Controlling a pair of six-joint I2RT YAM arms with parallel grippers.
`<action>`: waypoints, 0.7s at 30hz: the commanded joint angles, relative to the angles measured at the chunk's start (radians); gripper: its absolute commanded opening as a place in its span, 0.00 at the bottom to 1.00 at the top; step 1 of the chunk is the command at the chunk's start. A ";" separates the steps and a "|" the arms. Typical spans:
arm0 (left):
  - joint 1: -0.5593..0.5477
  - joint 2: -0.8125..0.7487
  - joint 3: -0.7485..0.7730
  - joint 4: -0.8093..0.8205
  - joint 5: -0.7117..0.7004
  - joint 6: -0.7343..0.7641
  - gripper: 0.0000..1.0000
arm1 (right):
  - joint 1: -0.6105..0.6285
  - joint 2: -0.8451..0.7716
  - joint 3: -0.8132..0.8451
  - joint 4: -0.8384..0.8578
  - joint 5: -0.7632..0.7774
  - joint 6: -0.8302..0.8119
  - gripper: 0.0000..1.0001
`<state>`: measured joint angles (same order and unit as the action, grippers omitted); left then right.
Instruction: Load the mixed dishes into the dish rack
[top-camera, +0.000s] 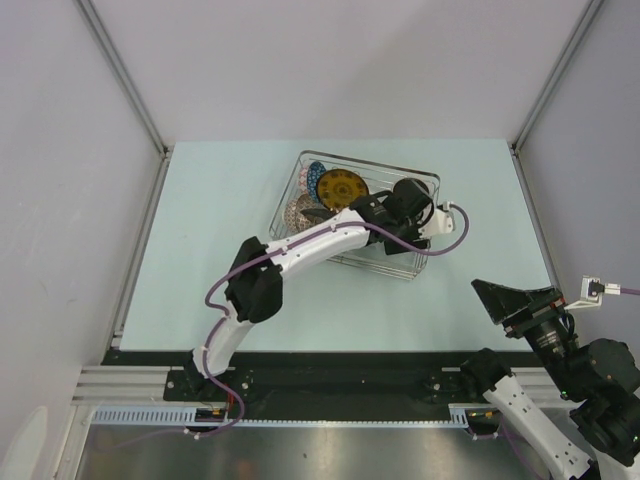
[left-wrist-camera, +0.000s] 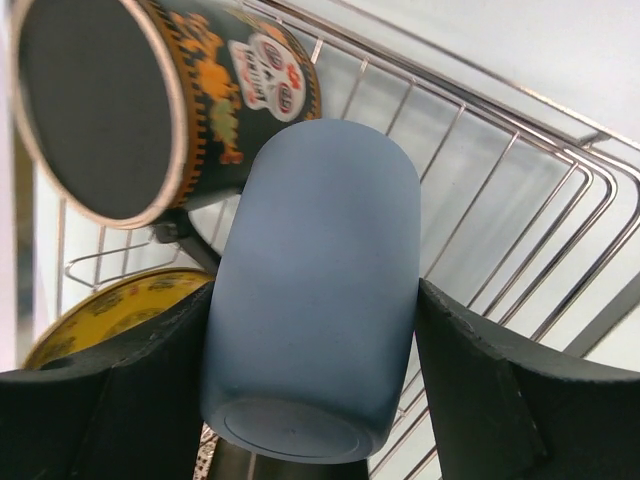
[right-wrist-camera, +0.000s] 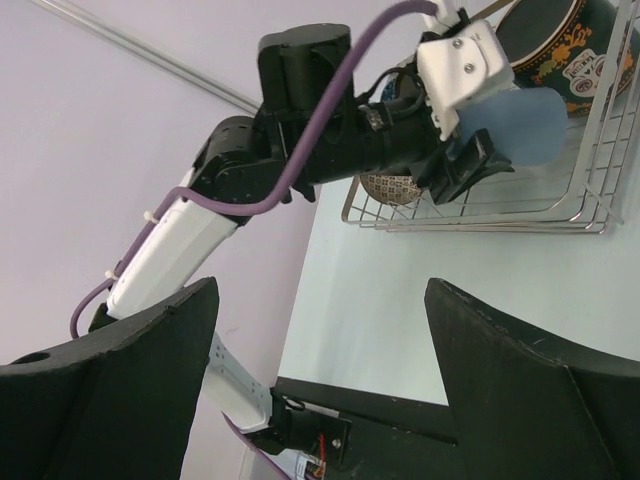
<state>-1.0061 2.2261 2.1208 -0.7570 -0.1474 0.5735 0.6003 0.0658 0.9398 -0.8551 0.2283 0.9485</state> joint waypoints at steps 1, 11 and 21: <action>-0.003 0.010 -0.027 0.012 -0.006 0.040 0.00 | -0.002 -0.015 0.005 0.021 0.011 0.013 0.90; -0.003 0.070 0.067 -0.117 0.091 0.081 0.35 | -0.004 -0.012 0.005 0.027 0.008 0.015 0.90; -0.012 0.047 0.084 -0.117 0.086 0.072 1.00 | -0.002 -0.001 0.005 0.031 -0.004 0.009 0.90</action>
<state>-1.0042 2.3024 2.1750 -0.8494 -0.0765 0.6460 0.6003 0.0658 0.9398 -0.8543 0.2272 0.9504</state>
